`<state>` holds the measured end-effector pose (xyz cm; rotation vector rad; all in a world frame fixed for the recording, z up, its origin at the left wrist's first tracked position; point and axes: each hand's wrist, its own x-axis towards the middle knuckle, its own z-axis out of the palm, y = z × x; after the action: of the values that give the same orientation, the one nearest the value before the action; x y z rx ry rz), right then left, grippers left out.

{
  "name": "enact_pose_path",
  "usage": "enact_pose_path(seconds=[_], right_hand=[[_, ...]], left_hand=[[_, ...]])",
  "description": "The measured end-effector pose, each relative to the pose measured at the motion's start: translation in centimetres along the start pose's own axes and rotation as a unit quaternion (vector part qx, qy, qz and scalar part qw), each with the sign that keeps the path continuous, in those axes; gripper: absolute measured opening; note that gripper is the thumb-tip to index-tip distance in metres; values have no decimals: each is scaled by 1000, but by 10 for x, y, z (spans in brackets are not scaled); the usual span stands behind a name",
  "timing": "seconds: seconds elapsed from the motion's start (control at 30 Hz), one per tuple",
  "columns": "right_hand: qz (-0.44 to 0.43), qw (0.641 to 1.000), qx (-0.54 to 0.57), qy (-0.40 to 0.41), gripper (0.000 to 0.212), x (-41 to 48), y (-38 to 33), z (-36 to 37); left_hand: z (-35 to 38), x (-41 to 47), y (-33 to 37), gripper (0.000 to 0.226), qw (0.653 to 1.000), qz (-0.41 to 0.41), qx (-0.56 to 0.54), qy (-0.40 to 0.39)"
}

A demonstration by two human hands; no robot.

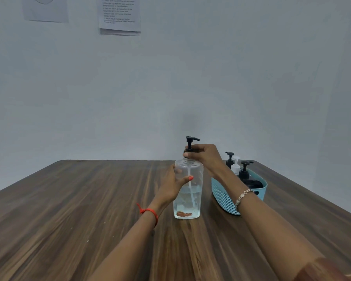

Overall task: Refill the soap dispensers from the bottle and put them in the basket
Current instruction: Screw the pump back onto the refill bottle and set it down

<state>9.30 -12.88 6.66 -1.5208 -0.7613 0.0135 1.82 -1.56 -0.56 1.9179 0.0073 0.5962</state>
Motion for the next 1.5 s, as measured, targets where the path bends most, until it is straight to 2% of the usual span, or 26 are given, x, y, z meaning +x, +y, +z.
enact_pose_path(seconds=[0.1, 0.17, 0.23, 0.3, 0.33, 0.4, 0.5, 0.57, 0.7, 0.77, 1.03, 1.27, 1.4, 1.5], right_hand=[[-6, 996, -65, 68, 39, -1, 4, 11], [-10, 992, -101, 74, 47, 1, 5, 14], [6, 996, -88, 17, 34, 3, 0, 11], [26, 998, -24, -53, 18, 4, -4, 4], [27, 997, 6, -71, 18, 4, -5, 0], [8, 999, -8, -43, 19, 3, -3, -1], [-21, 996, -73, 43, 25, -2, 1, 11], [-26, 993, -101, 56, 29, 0, 3, 16], [21, 999, -23, -43, 16, 4, -4, 3], [19, 998, -7, -59, 23, 2, -3, -2], [-44, 995, -61, 72, 31, -6, 5, 14], [-79, 975, -133, 160, 13, -11, 5, 34], [-83, 973, -145, 157, 20, -15, 5, 32], [-92, 975, -160, 121, 24, -20, 7, 24]], left_hand=[[0, -1, -1, 56, 1000, 2, 1, 4], [-1, -2, 0, 58, 1000, 0, -1, 2], [-1, -2, 0, 58, 1000, 1, -1, 0], [-1, -2, 1, 58, 1000, 3, 5, 0], [-1, -1, 1, 57, 1000, 5, 6, -1], [-1, -2, 2, 55, 1000, 7, 1, -4], [-1, -4, 2, 57, 1000, 1, 6, 1], [-2, -4, 2, 59, 1000, -2, 6, 1], [-3, -4, 5, 56, 1000, -4, -2, -5], [-3, -4, 5, 53, 1000, -2, -6, -6], [-3, -2, 8, 55, 1000, -12, -7, -11], [1, -7, 11, 53, 1000, -7, -19, 8], [2, -9, 11, 55, 1000, -18, -3, 1], [2, -12, 11, 56, 1000, -15, -14, -10]])
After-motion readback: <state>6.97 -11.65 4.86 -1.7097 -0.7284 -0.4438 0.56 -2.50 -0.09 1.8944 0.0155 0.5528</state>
